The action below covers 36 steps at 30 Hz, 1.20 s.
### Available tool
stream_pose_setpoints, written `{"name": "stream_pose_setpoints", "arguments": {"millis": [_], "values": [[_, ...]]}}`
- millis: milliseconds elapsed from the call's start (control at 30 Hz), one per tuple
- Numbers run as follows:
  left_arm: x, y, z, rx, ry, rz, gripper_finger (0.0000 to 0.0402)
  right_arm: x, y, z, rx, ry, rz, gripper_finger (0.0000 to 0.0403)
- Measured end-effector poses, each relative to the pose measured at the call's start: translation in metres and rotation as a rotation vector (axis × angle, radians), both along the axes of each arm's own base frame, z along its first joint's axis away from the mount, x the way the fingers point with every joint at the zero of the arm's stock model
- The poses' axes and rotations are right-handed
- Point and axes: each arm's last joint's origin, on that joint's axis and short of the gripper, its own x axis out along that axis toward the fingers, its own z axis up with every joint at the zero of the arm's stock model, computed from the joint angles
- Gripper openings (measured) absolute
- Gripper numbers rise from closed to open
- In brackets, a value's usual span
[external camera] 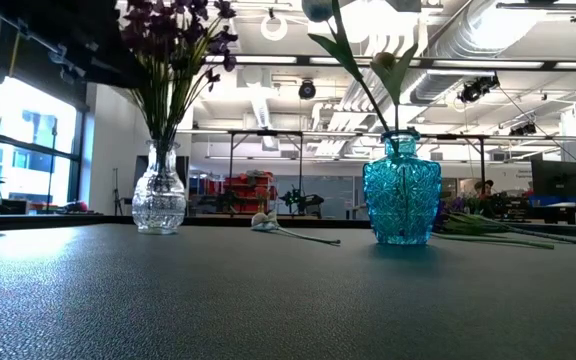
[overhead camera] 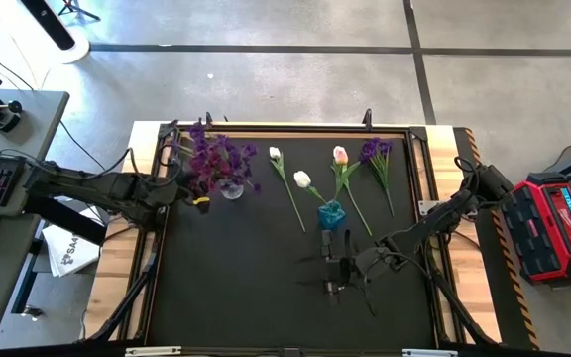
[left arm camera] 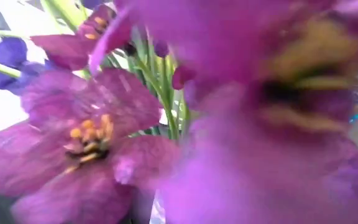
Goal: Sort flowers into vase by color
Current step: Put the pink flowers into the transparent vase
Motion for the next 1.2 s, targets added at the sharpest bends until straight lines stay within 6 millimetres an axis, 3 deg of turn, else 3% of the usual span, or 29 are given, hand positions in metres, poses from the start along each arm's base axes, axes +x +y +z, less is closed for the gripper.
{"name": "stream_pose_setpoints", "arguments": {"millis": [300,467,667,900,1200], "values": [[0.003,0.001,-0.017,0.042,0.044,0.078,0.0071,0.000,0.000,0.000,0.022,0.002,-0.004,0.0192],[0.002,0.001,-0.008,-0.015,0.001,0.064,0.0028,-0.004,0.001,0.006,0.025,-0.014,-0.020,0.0192],[-0.005,-0.002,0.012,-0.127,0.061,-0.042,0.0041,-0.017,-0.003,0.013,-0.008,0.016,-0.196,0.0192],[-0.022,0.000,0.030,-0.249,0.125,-0.003,0.0091,-0.032,-0.008,0.018,0.073,0.077,-0.265,0.0192],[-0.028,-0.006,0.058,-0.358,0.117,-0.203,0.0086,-0.075,-0.019,0.030,0.380,0.331,-0.217,0.0192]]}}
